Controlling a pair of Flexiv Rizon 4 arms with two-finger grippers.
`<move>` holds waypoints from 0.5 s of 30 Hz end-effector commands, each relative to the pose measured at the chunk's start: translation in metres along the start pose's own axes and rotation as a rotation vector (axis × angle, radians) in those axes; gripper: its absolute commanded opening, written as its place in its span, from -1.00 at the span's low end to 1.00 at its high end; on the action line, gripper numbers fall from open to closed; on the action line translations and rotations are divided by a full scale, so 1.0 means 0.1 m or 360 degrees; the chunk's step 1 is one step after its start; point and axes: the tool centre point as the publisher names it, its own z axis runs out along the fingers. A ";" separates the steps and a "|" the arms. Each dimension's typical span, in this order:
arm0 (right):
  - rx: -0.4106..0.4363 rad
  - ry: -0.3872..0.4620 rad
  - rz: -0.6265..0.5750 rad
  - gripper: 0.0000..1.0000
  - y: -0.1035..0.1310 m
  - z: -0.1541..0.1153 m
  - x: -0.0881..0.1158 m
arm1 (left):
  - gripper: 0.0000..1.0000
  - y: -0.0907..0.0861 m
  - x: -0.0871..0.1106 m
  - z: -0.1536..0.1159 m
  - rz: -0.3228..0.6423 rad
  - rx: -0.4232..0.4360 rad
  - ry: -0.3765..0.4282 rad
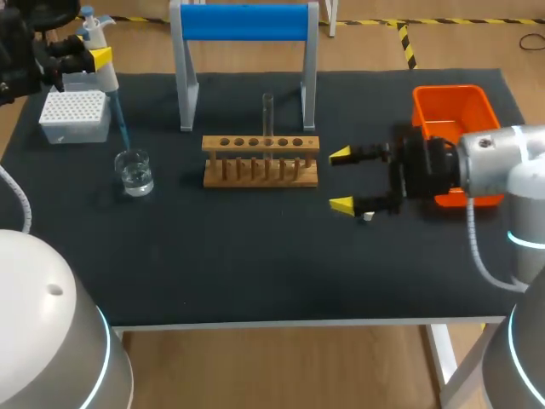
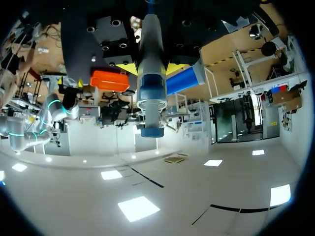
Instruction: Invert the test tube, pick up the pipette, mount the tip to pipette, aspirate from beaker and dispense into the tube, eject the tip, return the pipette, and cap with the stopper.
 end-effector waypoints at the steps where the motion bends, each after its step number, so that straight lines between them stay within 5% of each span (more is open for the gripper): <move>1: 0.0056 -0.0019 -0.0004 1.00 0.06 0.46 0.02 | -1.00 0.01 0.01 0.01 0.0002 0.0004 -0.0006; 15: 0.0150 -0.0133 -0.0019 1.00 0.20 1.44 0.10 | -1.00 0.01 0.01 0.01 0.0002 0.0004 -0.0006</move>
